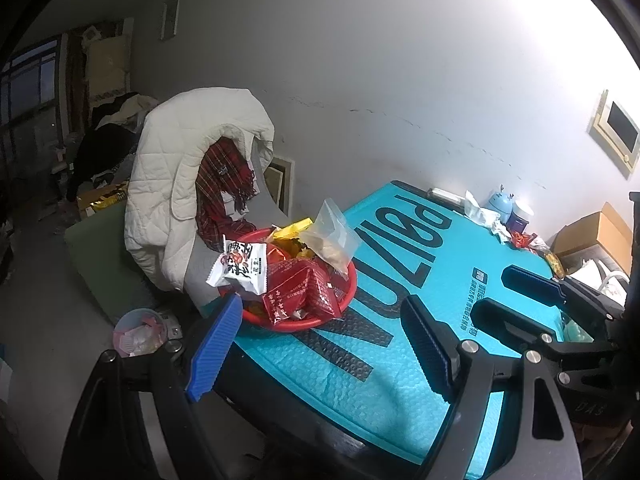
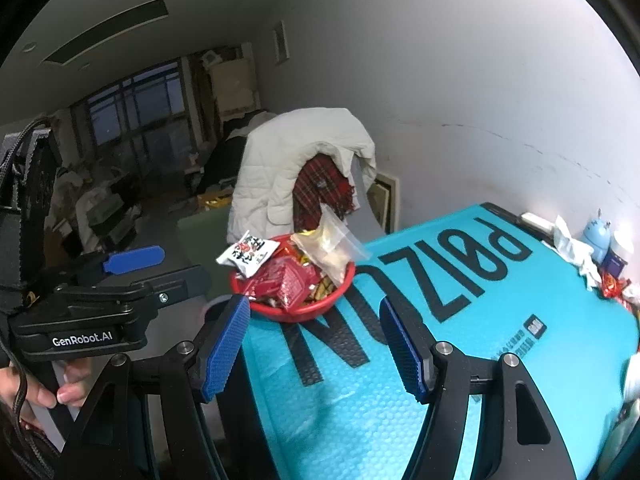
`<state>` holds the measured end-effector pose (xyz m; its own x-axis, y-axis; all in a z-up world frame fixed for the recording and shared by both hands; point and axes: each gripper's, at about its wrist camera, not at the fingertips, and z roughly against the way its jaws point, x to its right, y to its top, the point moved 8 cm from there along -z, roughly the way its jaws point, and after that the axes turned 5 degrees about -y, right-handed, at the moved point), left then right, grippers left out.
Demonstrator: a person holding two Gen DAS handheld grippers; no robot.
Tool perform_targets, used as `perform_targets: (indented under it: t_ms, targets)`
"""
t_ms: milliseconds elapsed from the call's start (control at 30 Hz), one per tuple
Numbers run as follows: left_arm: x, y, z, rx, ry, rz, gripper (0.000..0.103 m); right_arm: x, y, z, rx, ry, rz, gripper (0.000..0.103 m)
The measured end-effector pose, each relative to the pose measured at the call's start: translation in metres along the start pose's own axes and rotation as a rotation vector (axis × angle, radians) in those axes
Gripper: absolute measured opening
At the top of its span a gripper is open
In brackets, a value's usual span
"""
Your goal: Organize snacks
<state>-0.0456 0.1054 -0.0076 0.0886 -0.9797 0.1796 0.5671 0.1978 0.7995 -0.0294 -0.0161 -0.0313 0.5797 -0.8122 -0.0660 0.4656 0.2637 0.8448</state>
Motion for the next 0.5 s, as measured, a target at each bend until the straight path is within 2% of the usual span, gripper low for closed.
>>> perform_targets:
  t_ms: [500]
  targets:
    - [-0.0015,0.0015,-0.0005,0.006,0.011,0.001,0.081,-0.0023,0.0018,-0.0009,0.003,0.009,0.023,0.068]
